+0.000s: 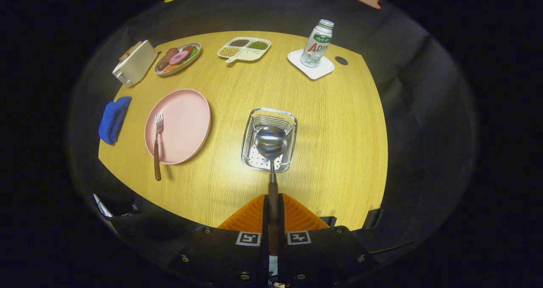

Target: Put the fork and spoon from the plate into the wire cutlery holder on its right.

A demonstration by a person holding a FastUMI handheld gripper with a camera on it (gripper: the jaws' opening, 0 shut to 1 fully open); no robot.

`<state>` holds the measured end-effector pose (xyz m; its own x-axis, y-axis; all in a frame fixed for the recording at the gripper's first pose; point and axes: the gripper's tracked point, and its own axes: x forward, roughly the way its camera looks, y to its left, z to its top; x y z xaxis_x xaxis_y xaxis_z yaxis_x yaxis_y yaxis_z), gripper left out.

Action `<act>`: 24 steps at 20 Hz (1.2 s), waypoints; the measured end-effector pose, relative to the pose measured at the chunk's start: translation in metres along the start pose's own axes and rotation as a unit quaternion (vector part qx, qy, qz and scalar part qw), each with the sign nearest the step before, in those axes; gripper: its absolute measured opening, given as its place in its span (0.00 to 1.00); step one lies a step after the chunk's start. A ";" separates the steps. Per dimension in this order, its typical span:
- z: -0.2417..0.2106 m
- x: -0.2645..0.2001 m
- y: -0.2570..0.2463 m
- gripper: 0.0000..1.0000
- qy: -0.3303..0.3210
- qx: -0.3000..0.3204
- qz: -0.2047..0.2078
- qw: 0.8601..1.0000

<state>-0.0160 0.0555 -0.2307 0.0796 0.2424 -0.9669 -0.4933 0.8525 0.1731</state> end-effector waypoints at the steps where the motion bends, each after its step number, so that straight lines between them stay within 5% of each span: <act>1: 0.000 0.001 -0.001 0.08 0.011 -0.005 0.002 1.000; 24: 0.028 0.024 0.008 0.08 0.208 0.022 0.074 0.975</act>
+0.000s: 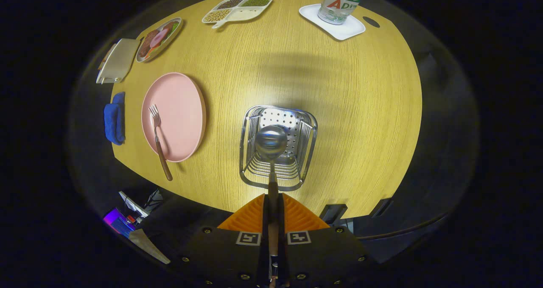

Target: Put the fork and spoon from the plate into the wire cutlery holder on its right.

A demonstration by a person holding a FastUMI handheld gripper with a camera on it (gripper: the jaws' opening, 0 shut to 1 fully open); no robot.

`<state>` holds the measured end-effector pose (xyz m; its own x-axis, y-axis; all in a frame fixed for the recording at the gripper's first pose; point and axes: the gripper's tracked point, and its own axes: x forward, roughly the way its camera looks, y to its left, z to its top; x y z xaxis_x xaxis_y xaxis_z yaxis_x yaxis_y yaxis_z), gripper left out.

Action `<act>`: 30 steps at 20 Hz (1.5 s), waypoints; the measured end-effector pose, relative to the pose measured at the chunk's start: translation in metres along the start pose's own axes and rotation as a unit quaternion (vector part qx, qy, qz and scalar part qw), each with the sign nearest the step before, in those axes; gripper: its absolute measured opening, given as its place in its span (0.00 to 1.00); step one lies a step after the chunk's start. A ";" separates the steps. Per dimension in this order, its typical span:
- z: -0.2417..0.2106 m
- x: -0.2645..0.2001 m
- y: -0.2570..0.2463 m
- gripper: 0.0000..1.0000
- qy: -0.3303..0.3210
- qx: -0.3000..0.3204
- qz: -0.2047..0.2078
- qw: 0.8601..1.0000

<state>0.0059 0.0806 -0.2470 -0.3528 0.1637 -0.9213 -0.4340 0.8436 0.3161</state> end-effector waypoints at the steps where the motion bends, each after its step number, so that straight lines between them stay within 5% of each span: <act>1: 0.000 -0.002 -0.001 0.08 0.004 -0.005 -0.003 1.000; 14: 0.034 0.008 -0.008 0.08 -0.009 0.021 -0.013 1.000; 20: 0.026 0.000 -0.002 0.26 -0.019 0.012 -0.003 1.000; 30: -0.002 -0.031 -0.011 0.27 -0.090 0.045 0.004 0.995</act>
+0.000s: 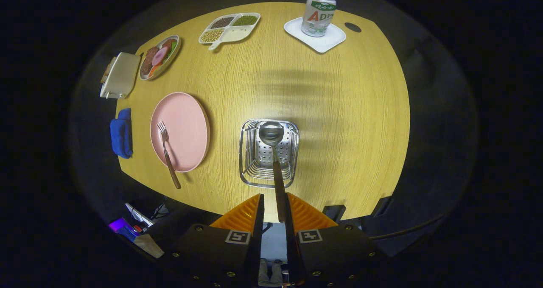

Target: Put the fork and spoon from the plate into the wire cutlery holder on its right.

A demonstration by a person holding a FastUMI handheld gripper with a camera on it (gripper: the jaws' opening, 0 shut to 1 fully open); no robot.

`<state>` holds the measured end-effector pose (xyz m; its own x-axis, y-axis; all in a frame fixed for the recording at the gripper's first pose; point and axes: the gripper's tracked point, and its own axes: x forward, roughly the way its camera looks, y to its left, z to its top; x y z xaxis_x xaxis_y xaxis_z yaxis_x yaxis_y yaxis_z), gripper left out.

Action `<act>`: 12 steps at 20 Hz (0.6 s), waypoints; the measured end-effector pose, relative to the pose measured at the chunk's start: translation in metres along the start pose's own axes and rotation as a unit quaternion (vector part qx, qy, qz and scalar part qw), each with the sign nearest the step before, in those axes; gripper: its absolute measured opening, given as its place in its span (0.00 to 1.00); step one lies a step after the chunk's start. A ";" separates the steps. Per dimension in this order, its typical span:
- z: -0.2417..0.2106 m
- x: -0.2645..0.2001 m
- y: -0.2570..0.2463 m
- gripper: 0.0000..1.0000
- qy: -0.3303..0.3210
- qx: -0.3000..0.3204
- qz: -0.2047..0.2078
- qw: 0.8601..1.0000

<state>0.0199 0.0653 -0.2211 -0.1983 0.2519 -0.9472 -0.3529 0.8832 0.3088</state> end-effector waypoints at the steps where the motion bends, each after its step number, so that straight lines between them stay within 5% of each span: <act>1: -0.004 -0.005 0.001 0.26 -0.014 0.003 0.002 1.000; 12: -0.032 -0.021 0.076 0.27 -0.141 -0.006 0.026 0.990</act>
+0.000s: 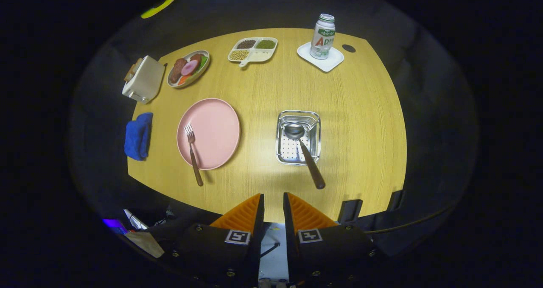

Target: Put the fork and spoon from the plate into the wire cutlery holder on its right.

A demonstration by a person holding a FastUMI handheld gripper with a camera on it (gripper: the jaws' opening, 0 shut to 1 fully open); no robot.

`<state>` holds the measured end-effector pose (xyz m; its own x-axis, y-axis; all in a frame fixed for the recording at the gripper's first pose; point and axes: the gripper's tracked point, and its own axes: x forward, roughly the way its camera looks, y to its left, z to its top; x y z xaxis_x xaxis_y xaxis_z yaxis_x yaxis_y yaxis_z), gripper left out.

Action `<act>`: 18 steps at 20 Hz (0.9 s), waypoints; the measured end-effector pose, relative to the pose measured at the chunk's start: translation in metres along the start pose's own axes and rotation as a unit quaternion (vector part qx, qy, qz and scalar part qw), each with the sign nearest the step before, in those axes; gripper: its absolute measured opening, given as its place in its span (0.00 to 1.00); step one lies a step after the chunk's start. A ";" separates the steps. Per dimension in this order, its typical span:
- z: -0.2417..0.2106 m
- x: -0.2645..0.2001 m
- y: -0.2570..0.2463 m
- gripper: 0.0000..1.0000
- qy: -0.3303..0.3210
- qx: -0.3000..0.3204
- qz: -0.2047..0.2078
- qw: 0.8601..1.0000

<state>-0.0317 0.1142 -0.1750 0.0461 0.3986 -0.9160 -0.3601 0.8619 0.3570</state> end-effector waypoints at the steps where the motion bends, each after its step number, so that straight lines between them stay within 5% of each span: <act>1: 0.005 0.004 0.018 0.26 -0.028 0.004 0.013 1.000; 8: 0.021 0.065 0.117 0.27 -0.119 -0.019 0.074 0.990; 18: 0.005 0.164 0.185 0.28 -0.057 -0.057 0.102 0.992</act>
<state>-0.0857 0.3403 -0.2580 0.0649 0.5994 -0.7978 -0.4750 0.7216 0.5036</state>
